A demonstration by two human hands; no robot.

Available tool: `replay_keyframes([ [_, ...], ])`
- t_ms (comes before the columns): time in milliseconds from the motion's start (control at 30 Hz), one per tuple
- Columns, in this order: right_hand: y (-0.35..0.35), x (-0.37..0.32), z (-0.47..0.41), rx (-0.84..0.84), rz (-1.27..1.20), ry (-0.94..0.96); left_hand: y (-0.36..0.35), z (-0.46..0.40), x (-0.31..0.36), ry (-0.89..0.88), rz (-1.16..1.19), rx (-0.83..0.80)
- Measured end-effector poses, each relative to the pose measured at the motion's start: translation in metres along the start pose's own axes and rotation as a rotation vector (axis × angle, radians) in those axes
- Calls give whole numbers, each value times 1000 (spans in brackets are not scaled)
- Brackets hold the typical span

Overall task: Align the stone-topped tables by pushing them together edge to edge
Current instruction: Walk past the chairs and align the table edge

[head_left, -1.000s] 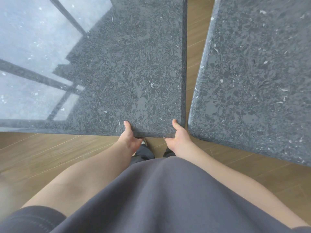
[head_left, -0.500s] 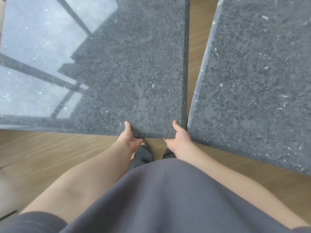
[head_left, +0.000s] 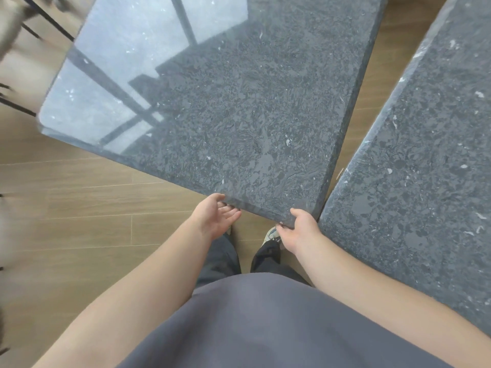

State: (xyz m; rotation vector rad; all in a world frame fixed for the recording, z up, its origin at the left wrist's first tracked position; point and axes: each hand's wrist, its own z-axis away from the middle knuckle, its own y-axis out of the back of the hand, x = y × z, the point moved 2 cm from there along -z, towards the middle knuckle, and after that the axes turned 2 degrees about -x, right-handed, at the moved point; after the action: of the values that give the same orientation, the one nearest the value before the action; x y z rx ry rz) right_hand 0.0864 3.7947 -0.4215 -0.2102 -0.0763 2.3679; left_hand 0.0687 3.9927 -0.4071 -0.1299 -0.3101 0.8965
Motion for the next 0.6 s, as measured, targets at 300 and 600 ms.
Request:
replay_keyframes([
  [300, -28, 45, 28, -2, 439, 18, 79, 46, 33, -200, 43, -20],
  [600, -146, 161, 88, -262, 587, 102, 229, 95, 110, -402, 120, 77],
])
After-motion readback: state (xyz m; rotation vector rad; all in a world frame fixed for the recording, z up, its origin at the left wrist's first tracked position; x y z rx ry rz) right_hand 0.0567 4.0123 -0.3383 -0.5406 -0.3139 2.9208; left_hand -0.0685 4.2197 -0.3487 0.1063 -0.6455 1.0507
